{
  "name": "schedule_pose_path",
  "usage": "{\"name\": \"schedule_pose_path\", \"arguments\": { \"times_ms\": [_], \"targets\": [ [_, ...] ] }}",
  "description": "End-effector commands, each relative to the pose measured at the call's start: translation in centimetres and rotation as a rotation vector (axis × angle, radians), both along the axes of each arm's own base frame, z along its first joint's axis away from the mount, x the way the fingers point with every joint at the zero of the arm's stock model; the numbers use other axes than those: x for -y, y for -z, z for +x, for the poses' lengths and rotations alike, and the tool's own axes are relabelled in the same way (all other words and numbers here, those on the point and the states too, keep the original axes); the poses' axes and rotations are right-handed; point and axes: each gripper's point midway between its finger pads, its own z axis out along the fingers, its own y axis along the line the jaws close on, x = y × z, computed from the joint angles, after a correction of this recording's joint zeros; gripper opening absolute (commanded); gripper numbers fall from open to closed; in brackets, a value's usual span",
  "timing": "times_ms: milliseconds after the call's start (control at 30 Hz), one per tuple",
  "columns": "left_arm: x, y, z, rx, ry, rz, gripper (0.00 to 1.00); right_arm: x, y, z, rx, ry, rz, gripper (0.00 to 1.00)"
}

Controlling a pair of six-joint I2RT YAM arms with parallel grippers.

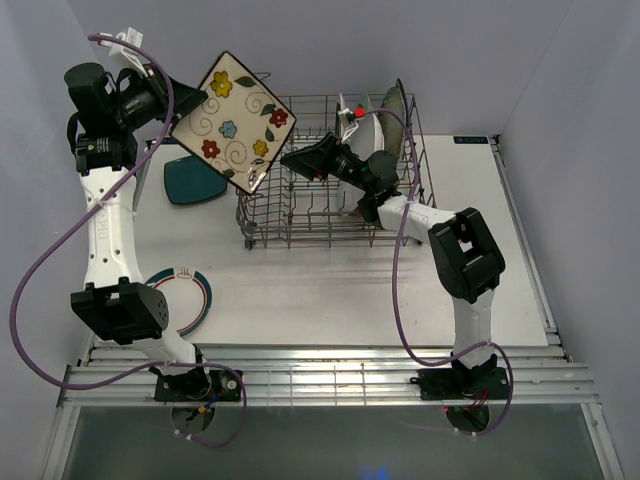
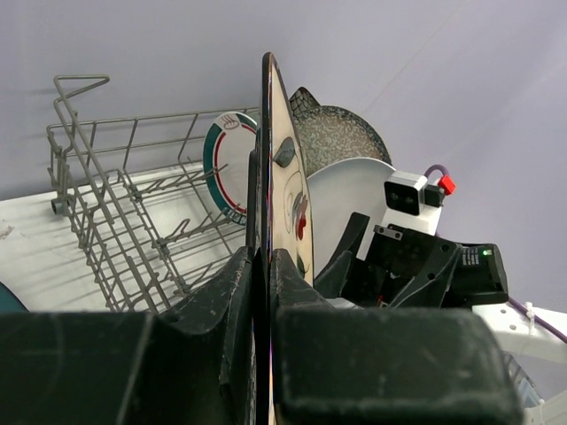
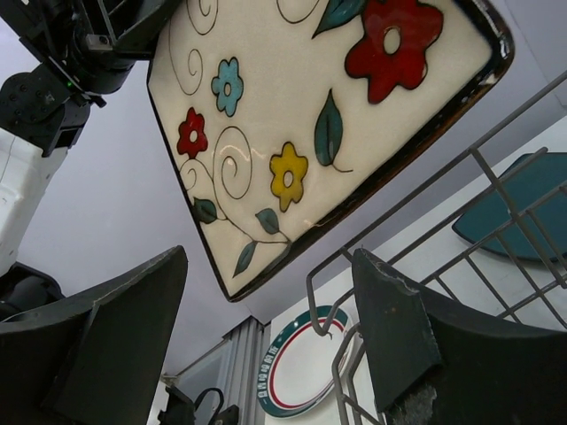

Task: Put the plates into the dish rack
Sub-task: Insert the plate into the dish rack.

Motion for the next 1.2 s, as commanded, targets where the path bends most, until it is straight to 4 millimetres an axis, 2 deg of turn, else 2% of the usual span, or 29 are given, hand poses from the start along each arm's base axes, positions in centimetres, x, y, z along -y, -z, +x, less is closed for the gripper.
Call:
{"name": "schedule_pose_path", "arguments": {
  "times_ms": [0,200,300,367,433,467,600,700,800,967,1133,1167],
  "targets": [
    [1.8,-6.8,-4.9,0.205,0.059,-0.001,0.00,0.1,-2.5,-0.1,0.064,0.016,0.040,0.80],
    [2.4,-7.4,-6.3,0.229,0.082,-0.010,0.00,-0.4,-3.0,0.3,0.063,0.005,0.043,0.80],
    [2.6,-7.1,-6.4,0.219,0.096,-0.017,0.00,-0.4,-3.1,0.2,0.066,-0.003,0.057,0.70],
    [2.7,-6.3,-6.1,0.199,0.102,-0.025,0.00,-0.5,-3.1,0.1,0.055,-0.011,0.063,0.67],
    [2.9,-6.5,-6.5,0.219,0.108,-0.040,0.00,-0.5,-3.3,-0.1,0.058,-0.020,0.075,0.63],
    [2.9,-5.6,-6.2,0.201,0.108,-0.050,0.00,-0.6,-3.2,-0.1,0.045,-0.030,0.079,0.62],
    [2.9,-5.4,-6.3,0.210,0.112,-0.068,0.00,-0.4,-3.5,-0.4,0.049,-0.043,0.103,0.45],
    [3.0,-4.8,-6.2,0.197,0.112,-0.081,0.00,-0.2,-3.7,-0.6,0.048,-0.041,0.115,0.40],
    [2.9,-4.8,-6.3,0.221,0.100,-0.085,0.00,0.1,-3.8,-0.9,0.053,-0.044,0.128,0.32],
    [2.6,-4.9,-6.3,0.247,0.072,-0.085,0.00,0.5,-4.0,-1.3,0.051,-0.046,0.139,0.24],
    [2.6,-4.2,-5.8,0.226,0.083,-0.085,0.00,1.0,-3.7,-1.3,0.045,-0.038,0.149,0.09],
    [2.6,-3.9,-5.6,0.220,0.087,-0.085,0.04,1.2,-3.8,-1.3,0.045,-0.037,0.154,0.08]
  ]
}}
